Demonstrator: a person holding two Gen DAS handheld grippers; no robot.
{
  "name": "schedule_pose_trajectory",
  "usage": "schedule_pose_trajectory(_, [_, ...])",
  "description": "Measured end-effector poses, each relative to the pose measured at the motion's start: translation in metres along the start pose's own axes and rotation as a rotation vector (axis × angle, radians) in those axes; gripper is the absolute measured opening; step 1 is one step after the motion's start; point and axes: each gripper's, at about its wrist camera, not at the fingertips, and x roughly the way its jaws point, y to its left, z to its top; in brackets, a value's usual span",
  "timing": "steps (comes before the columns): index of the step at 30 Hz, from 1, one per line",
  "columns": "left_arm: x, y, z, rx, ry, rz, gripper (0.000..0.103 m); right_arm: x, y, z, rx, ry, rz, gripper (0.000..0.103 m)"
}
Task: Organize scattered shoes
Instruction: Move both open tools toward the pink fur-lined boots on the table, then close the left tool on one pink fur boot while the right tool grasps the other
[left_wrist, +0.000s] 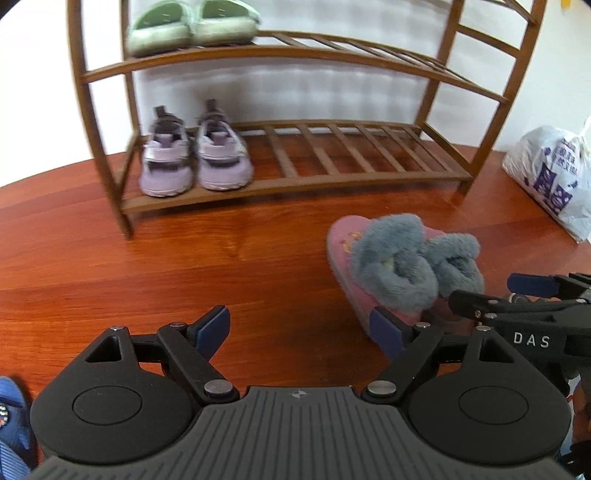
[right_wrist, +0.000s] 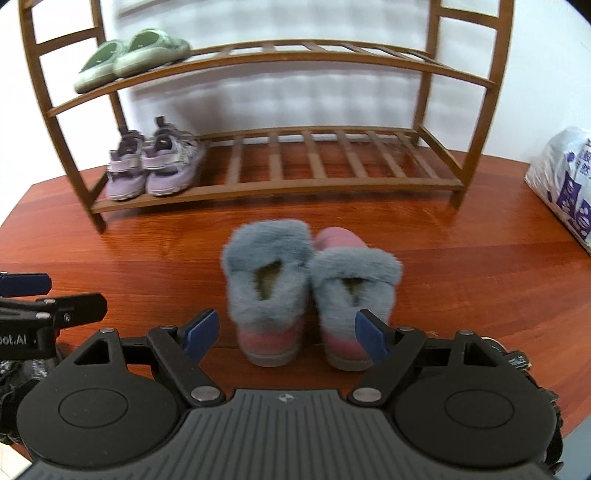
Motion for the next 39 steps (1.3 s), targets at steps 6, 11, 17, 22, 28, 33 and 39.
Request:
schedule_pose_trajectory(6, [0.02, -0.03, 0.002, 0.01, 0.024, -0.032, 0.084, 0.012, -0.03, 0.001, -0.007, 0.027, -0.023, 0.085])
schedule_pose_trajectory(11, [0.042, -0.056, 0.004, 0.032, 0.055, -0.065, 0.084, 0.021, -0.056, -0.001, -0.01, 0.056, -0.029, 0.085])
schedule_pose_trajectory(17, [0.069, -0.085, 0.003, 0.073, 0.088, -0.064, 0.084, 0.03, -0.084, 0.001, -0.009, 0.074, -0.022, 0.085])
schedule_pose_trajectory(22, [0.085, -0.094, 0.003, 0.061, 0.107, -0.046, 0.084, 0.035, -0.096, 0.003, -0.015, 0.086, 0.0, 0.085])
schedule_pose_trajectory(28, [0.106, -0.098, 0.006, 0.069, 0.12, 0.005, 0.084, 0.039, -0.097, 0.004, -0.034, 0.099, 0.023, 0.085])
schedule_pose_trajectory(33, [0.111, -0.094, 0.01, 0.064, 0.108, 0.048, 0.084, 0.043, -0.097, 0.003, -0.05, 0.11, 0.038, 0.085])
schedule_pose_trajectory(39, [0.111, -0.082, 0.014, 0.049, 0.103, 0.095, 0.085, 0.05, -0.092, 0.003, -0.064, 0.12, 0.056, 0.086])
